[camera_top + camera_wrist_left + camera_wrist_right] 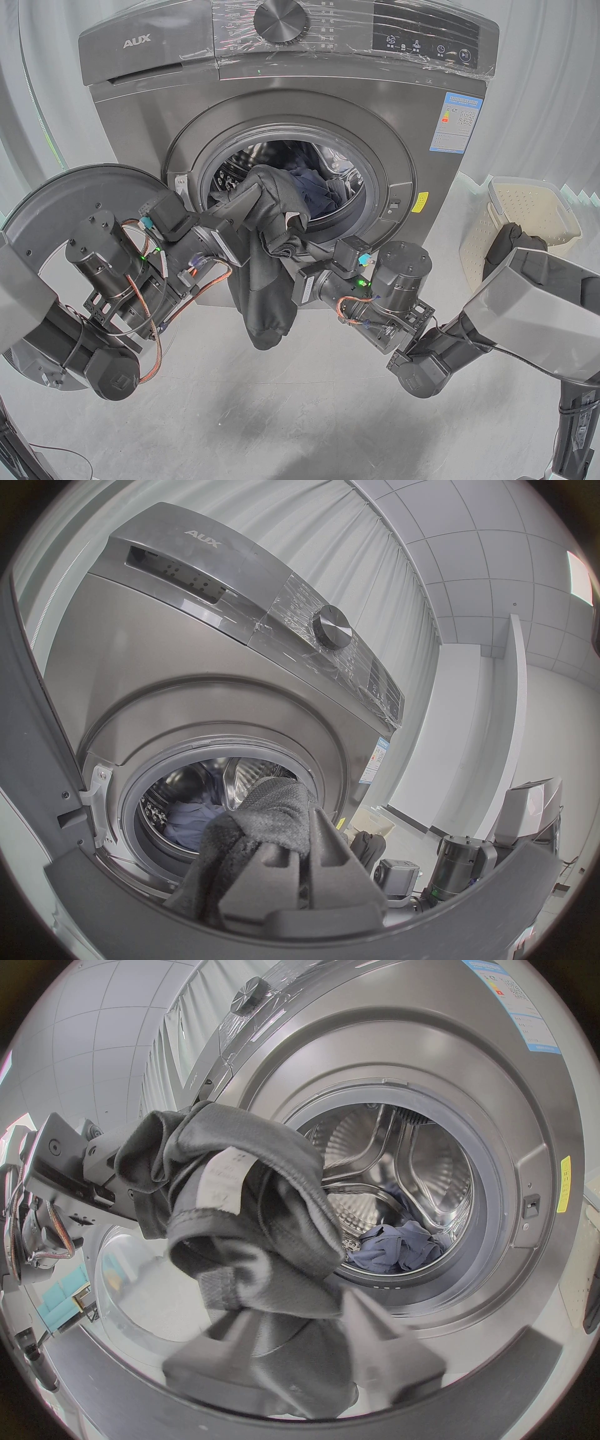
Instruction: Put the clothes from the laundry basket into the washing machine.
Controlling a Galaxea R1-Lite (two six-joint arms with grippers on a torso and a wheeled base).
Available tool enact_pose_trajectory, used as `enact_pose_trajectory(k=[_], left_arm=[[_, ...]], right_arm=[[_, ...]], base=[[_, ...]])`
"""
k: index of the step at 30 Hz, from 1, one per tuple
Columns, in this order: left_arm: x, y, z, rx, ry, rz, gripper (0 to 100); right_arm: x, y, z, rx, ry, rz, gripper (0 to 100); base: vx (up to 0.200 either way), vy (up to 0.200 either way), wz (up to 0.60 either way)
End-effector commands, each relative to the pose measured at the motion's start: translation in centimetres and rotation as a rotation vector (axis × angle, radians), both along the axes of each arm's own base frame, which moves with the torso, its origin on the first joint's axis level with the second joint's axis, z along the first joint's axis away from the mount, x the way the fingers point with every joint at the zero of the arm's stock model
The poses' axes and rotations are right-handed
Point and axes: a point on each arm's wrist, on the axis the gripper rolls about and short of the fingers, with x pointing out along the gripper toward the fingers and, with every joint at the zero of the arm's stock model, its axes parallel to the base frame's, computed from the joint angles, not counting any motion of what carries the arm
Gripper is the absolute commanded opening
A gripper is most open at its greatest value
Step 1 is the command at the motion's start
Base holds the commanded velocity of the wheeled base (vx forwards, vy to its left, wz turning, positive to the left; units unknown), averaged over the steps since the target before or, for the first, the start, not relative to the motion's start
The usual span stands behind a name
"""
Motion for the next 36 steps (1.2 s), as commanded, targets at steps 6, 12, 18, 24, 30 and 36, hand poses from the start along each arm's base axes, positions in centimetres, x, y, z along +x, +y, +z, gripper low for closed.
enact_pose_trajectory(k=[6, 12, 18, 24, 30, 36], left_arm=[[0.3, 0.1, -0.1, -0.002, 0.002, 0.008, 0], [0.4, 0.2, -0.1, -0.002, 0.002, 0.011, 0], [0.4, 0.2, -0.1, -0.002, 0.002, 0.013, 0], [0.3, 0.2, 0.0, -0.005, 0.001, 0.011, 0], [0.3, 0.1, 0.0, -0.006, 0.001, 0.009, 0], [0.2, 0.1, 0.1, -0.014, 0.004, 0.002, 0]], right_arm=[[-1.4, -0.4, 0.0, -0.009, 0.02, 0.016, 0], [-3.0, -1.2, 1.0, -0.012, 0.023, 0.028, 0], [-3.6, -1.8, 0.8, -0.032, 0.042, 0.027, 100], [-2.5, -0.8, 0.1, -0.03, 0.036, 0.028, 100], [-1.5, 0.0, -0.4, -0.025, 0.022, 0.022, 100], [-1.2, 0.0, -0.4, -0.023, 0.02, 0.018, 100]], base=[[0.0, 0.0, 0.0], [0.0, 0.0, 0.0], [0.0, 0.0, 0.0], [0.0, 0.0, 0.0], [0.0, 0.0, 0.0], [0.0, 0.0, 0.0]])
